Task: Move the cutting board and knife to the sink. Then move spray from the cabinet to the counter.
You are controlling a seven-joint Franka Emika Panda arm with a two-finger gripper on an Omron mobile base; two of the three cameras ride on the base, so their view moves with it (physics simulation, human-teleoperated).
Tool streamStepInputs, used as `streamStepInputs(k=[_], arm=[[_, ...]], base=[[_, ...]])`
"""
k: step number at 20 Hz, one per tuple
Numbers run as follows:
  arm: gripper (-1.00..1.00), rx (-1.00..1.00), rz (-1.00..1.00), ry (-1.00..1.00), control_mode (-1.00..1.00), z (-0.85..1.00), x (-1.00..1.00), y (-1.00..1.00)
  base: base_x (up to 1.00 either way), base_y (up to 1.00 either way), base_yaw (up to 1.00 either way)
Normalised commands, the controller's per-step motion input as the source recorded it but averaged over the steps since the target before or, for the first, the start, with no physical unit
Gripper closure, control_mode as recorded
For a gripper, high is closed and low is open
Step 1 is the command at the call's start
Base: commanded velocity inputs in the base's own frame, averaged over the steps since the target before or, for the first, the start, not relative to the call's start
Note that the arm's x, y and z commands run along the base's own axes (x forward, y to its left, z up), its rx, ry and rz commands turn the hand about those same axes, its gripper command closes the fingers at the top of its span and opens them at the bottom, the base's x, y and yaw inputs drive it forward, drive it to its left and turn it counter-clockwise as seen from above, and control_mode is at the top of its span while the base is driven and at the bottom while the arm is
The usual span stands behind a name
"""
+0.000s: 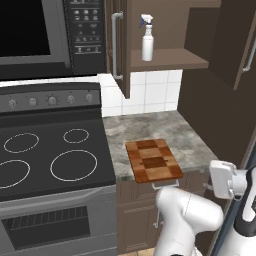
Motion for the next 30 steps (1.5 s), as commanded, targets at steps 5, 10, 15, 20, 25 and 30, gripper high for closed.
streamStepInputs(k=[5, 10, 15, 20, 25, 30], arm=[[-1.00, 0.03, 0.00, 0.00, -1.00, -0.08, 0.00, -0.16], [-1.00, 0.00, 0.00, 0.00, -1.00, -0.06, 0.07, -0.04], [-1.00, 0.00, 0.00, 0.00, -1.00, -0.06, 0.17, 0.00], [-1.00, 0.00, 0.00, 0.00, -1.00, -0.09, 0.17, 0.00], [-1.00, 0.01, 0.01, 0.00, -1.00, -0.12, 0.09, 0.00], [-1.00, 0.01, 0.02, 0.00, -1.00, -0.16, 0.07, 0.00]], base=[[0.00, 0.00, 0.00], [0.00, 0.00, 0.00], [0.00, 0.00, 0.00], [0.00, 0.00, 0.00], [0.00, 0.00, 0.00], [0.00, 0.00, 0.00]])
